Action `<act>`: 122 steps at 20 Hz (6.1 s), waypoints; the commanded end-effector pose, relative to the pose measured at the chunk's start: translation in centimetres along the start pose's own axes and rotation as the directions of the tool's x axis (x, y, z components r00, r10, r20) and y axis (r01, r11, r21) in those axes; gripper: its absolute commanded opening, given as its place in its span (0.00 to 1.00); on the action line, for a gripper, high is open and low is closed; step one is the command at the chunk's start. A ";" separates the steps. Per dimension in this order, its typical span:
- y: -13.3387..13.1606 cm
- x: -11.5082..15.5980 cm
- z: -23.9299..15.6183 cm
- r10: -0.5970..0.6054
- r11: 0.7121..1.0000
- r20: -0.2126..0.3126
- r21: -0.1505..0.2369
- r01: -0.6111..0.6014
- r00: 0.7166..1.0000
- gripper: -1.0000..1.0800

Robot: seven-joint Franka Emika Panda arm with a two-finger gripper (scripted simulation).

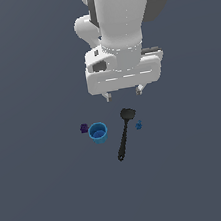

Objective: Pick up a designated object from a clutter of objects.

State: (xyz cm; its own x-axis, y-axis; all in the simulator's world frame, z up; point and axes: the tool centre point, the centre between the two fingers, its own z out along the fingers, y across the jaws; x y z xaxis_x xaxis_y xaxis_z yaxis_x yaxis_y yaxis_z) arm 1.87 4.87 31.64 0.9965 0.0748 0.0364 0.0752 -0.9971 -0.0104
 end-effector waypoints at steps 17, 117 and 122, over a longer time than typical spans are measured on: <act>-1.0 -1.1 15.1 0.198 0.980 0.020 -0.011 -0.197 0.980 0.96; -0.3 -4.8 -6.8 0.331 0.944 0.031 -0.021 -0.330 0.943 0.00; -0.3 -4.7 -8.0 0.331 0.944 0.031 -0.021 -0.330 0.943 0.00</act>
State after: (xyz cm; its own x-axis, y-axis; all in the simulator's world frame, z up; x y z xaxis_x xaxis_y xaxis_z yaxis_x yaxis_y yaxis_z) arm -3.17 4.70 39.11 0.9659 -0.2591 -0.0002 -0.2591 -0.9659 -0.0002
